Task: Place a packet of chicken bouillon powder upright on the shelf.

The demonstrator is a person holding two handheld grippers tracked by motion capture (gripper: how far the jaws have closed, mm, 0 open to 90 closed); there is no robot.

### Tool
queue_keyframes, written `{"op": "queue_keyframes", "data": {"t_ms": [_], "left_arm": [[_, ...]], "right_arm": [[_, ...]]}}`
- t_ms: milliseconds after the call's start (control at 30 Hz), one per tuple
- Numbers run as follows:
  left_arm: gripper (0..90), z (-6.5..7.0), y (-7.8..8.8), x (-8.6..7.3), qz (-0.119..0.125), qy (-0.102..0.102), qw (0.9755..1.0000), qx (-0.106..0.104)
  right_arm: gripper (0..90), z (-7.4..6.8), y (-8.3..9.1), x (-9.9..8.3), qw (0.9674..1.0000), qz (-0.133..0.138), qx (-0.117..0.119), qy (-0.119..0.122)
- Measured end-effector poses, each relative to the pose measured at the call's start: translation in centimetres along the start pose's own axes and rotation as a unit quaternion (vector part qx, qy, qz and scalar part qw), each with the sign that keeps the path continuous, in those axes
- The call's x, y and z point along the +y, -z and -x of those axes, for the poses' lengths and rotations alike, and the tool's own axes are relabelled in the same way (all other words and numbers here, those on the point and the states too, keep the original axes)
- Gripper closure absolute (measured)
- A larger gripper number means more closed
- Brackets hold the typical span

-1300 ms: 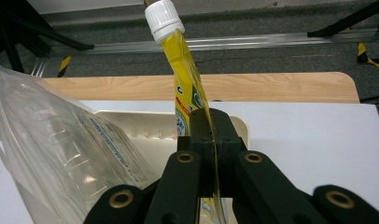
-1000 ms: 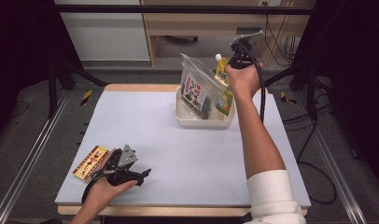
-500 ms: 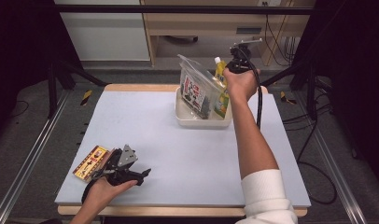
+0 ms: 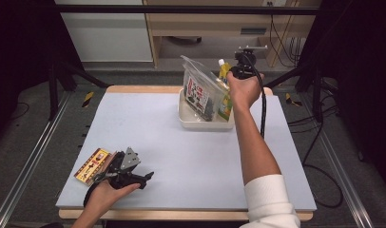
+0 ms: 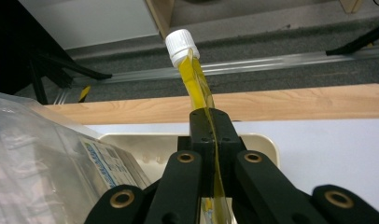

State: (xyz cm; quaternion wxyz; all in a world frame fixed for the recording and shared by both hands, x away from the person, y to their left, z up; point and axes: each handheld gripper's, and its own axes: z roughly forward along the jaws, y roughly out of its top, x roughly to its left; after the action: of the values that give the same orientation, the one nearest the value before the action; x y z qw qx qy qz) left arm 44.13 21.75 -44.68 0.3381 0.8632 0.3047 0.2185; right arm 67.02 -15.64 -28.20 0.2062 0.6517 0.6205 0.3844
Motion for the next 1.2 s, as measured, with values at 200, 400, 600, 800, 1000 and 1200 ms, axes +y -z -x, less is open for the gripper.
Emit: {"op": "queue_keyframes", "data": {"t_ms": [200,400,600,800,1000,1200], "left_arm": [[11.2,0.0,0.0,0.0,-0.001,-0.002,1.0000,-0.002],[11.2,0.1,-0.1,0.0,0.001,-0.002,1.0000,0.000],[11.3,0.2,-0.1,0.0,-0.002,-0.004,1.0000,-0.001],[11.2,0.3,-0.3,0.0,-0.001,0.000,1.0000,-0.003],[11.3,0.4,-0.4,0.1,-0.002,-0.002,1.0000,-0.003],[11.2,0.3,-0.3,0.0,0.000,0.000,1.0000,-0.003]], "right_arm": [[90.0,-0.2,0.2,-0.2,0.9998,0.017,0.000,0.008],[90.0,0.0,0.7,-1.1,0.9984,0.053,0.009,0.018],[90.0,0.5,0.6,-2.3,0.9957,0.085,0.028,0.024],[90.0,1.1,0.3,-3.2,0.9936,0.104,0.036,0.029],[90.0,1.2,-0.1,-3.7,0.9946,0.093,0.033,0.032],[90.0,0.8,-0.3,-3.8,0.9954,0.080,0.028,0.043]]}}
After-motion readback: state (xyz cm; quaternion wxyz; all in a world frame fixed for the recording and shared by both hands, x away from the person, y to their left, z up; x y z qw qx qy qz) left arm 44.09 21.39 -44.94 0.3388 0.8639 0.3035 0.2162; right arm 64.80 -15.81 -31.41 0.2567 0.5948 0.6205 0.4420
